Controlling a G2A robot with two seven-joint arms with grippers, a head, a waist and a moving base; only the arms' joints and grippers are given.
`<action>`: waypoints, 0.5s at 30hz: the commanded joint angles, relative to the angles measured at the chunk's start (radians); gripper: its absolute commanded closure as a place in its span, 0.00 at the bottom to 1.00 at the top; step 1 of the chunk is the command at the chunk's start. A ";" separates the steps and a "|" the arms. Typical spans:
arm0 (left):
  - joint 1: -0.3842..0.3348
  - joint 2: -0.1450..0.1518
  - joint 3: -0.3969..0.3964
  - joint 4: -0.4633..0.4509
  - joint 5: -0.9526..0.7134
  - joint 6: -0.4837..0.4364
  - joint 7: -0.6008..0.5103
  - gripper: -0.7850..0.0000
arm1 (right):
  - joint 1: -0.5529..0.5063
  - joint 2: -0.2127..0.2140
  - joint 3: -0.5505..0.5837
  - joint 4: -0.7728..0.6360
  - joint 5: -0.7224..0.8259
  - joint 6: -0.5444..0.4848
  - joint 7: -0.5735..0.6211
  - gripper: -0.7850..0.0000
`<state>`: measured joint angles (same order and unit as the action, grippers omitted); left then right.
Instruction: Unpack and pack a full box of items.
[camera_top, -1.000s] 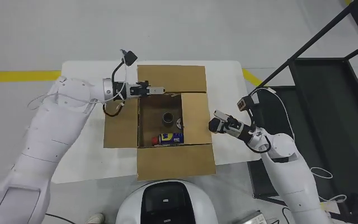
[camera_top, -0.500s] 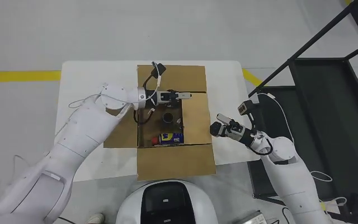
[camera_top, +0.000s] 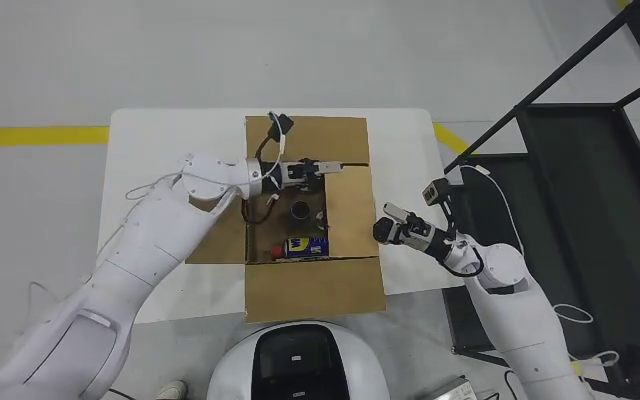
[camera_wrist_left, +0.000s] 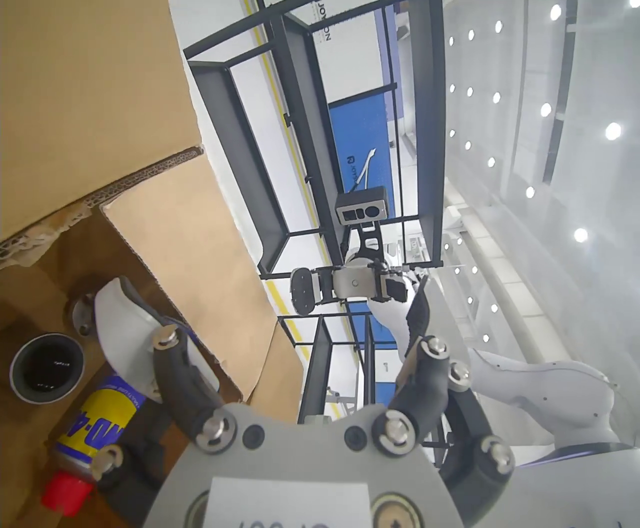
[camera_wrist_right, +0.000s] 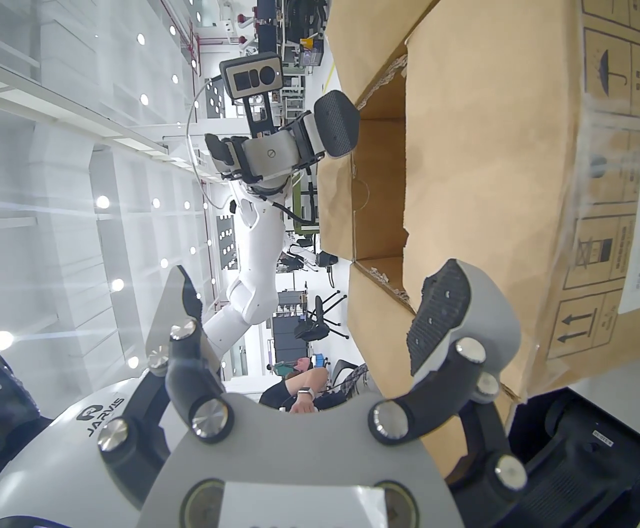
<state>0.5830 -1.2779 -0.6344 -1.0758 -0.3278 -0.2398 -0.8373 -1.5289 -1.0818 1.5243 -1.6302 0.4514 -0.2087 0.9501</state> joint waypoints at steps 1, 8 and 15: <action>0.012 -0.012 0.020 0.009 0.013 0.009 0.032 0.00 | 0.001 0.001 -0.002 -0.012 -0.008 0.010 -0.002 0.00; 0.007 -0.081 0.100 0.127 0.040 0.002 0.122 0.00 | -0.006 0.004 -0.009 -0.041 -0.017 0.029 0.005 0.00; -0.028 -0.147 0.111 0.237 -0.031 -0.137 0.134 0.00 | -0.020 0.010 -0.036 -0.089 -0.034 0.085 0.077 0.00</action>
<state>0.5604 -1.4177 -0.5197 -0.8490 -0.3377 -0.3431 -0.6922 -1.5479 -1.0728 1.4916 -1.7125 0.4226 -0.1320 1.0171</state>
